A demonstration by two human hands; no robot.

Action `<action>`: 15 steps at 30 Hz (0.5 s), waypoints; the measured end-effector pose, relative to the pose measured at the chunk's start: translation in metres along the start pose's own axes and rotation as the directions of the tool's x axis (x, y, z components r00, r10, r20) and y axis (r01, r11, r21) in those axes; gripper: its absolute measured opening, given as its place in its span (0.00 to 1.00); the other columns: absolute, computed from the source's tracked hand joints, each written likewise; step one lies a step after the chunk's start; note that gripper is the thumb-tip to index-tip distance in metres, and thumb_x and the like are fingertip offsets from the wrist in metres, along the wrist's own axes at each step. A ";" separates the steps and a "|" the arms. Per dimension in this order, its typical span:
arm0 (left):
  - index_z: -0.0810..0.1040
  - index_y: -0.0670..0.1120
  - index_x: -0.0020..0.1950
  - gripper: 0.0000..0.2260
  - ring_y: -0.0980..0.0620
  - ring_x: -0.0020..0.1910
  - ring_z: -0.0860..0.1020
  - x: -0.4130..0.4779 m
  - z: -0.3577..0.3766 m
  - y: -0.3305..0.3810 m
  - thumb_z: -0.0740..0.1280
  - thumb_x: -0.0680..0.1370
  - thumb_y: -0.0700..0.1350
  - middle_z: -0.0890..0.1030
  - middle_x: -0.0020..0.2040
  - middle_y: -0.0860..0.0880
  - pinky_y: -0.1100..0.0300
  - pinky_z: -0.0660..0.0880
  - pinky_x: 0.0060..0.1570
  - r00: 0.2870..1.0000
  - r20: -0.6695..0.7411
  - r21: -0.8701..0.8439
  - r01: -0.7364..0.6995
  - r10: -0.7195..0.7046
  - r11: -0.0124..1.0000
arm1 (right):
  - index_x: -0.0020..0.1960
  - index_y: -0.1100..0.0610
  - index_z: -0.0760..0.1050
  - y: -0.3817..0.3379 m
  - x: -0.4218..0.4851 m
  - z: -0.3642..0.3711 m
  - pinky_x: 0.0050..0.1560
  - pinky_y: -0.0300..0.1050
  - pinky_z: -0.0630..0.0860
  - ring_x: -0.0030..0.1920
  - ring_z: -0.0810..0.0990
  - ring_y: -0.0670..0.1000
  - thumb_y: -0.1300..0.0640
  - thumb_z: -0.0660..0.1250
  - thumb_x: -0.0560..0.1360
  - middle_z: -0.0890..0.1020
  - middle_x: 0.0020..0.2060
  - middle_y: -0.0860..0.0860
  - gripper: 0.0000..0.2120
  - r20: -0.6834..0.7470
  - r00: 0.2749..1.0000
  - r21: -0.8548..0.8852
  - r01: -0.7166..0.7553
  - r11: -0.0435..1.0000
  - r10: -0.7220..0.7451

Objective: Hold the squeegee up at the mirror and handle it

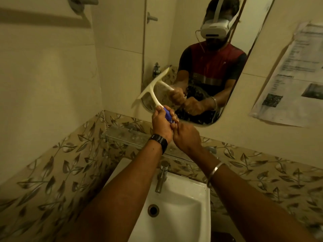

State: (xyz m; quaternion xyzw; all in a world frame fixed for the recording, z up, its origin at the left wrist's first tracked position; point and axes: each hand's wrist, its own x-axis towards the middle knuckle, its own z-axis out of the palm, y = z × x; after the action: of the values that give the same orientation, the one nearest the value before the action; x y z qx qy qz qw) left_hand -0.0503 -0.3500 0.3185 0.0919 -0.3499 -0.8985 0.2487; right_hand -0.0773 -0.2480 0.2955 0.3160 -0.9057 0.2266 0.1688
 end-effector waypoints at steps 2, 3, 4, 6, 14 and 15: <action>0.73 0.48 0.46 0.17 0.51 0.29 0.70 0.011 0.005 0.012 0.55 0.87 0.56 0.73 0.34 0.48 0.62 0.58 0.26 1.000 0.001 -0.033 -0.023 0.023 0.999 | 0.40 0.54 0.73 -0.007 0.017 -0.005 0.31 0.49 0.74 0.32 0.77 0.54 0.38 0.49 0.84 0.79 0.34 0.52 0.26 0.007 1.000 -0.007 -0.006 1.000 0.006; 0.73 0.48 0.46 0.16 0.51 0.30 0.70 0.016 0.005 0.014 0.55 0.86 0.56 0.73 0.34 0.48 0.62 0.58 0.26 1.000 -0.001 -0.041 -0.025 0.025 0.999 | 0.40 0.54 0.73 -0.007 0.023 -0.005 0.33 0.51 0.77 0.33 0.78 0.55 0.38 0.50 0.84 0.79 0.34 0.53 0.27 0.017 1.000 -0.011 -0.016 1.000 0.017; 0.73 0.48 0.46 0.16 0.51 0.30 0.70 0.019 0.005 0.012 0.55 0.86 0.55 0.73 0.34 0.48 0.62 0.58 0.26 1.000 -0.004 -0.039 -0.020 0.020 0.999 | 0.39 0.54 0.73 -0.005 0.025 -0.004 0.33 0.51 0.77 0.32 0.78 0.54 0.38 0.50 0.84 0.79 0.33 0.53 0.27 0.024 1.000 -0.010 -0.020 1.000 0.021; 0.73 0.47 0.46 0.15 0.51 0.30 0.70 0.020 0.006 0.000 0.56 0.86 0.54 0.73 0.34 0.48 0.62 0.59 0.26 1.000 -0.014 -0.027 -0.001 0.000 1.000 | 0.39 0.54 0.74 0.004 0.021 -0.005 0.31 0.47 0.73 0.31 0.76 0.52 0.37 0.52 0.84 0.78 0.32 0.51 0.26 0.037 0.999 0.007 -0.019 1.000 0.019; 0.73 0.47 0.46 0.15 0.50 0.29 0.70 -0.006 0.008 -0.075 0.54 0.87 0.51 0.73 0.34 0.47 0.63 0.61 0.26 0.990 -0.056 -0.020 0.129 -0.130 0.991 | 0.42 0.53 0.72 0.061 -0.026 -0.001 0.32 0.44 0.70 0.33 0.76 0.52 0.43 0.56 0.84 0.78 0.35 0.52 0.18 0.134 0.980 -0.122 -0.133 0.984 0.149; 0.73 0.47 0.46 0.15 0.51 0.29 0.71 -0.009 0.007 -0.076 0.54 0.87 0.51 0.73 0.34 0.47 0.63 0.61 0.25 0.990 -0.049 -0.018 0.134 -0.134 0.991 | 0.42 0.52 0.72 0.062 -0.029 -0.001 0.32 0.44 0.68 0.33 0.75 0.52 0.44 0.56 0.84 0.77 0.35 0.51 0.17 0.130 0.980 -0.128 -0.134 0.983 0.150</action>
State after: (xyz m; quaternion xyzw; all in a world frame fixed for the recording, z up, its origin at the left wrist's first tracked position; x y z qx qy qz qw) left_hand -0.0743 -0.2929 0.2724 0.1358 -0.3298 -0.9132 0.1972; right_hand -0.0958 -0.1896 0.2644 0.2549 -0.9474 0.1613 0.1068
